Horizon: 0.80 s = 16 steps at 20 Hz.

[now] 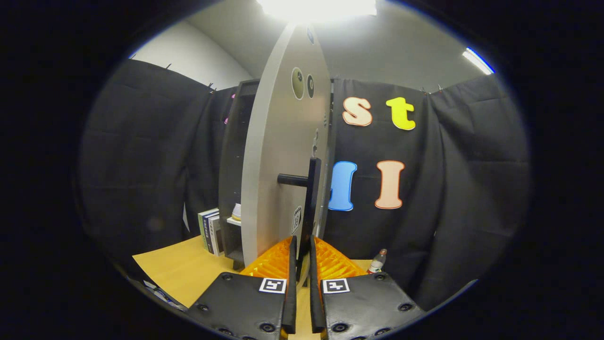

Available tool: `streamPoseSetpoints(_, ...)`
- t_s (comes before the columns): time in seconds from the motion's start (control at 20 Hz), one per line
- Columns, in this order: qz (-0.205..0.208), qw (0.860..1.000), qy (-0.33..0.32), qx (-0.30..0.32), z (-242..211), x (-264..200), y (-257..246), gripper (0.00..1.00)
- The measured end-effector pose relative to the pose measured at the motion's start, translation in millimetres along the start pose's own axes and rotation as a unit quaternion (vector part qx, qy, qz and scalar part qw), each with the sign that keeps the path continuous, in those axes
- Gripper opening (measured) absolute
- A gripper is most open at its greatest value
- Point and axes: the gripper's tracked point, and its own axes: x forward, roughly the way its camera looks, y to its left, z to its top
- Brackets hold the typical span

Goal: Open the shoe cabinet door, grab the shoes and put them into the shoe cabinet, then close the shoe cabinet door.

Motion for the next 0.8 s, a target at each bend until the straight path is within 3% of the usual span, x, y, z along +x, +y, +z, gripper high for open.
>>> streamPoseSetpoints(0.1,-0.033,0.999,-0.001,0.005,1,-6,-31,0.14)
streamPoseSetpoints(0.15,-0.037,0.999,-0.004,0.008,1,-10,-40,0.09)
streamPoseSetpoints(0.3,-0.002,1.0,-0.014,0.027,8,-14,-31,0.11)
streamPoseSetpoints(0.55,-0.03,0.997,-0.055,-0.046,31,-39,-28,0.12)
streamPoseSetpoints(0.8,0.01,0.997,-0.078,0.009,49,-61,7,0.09)
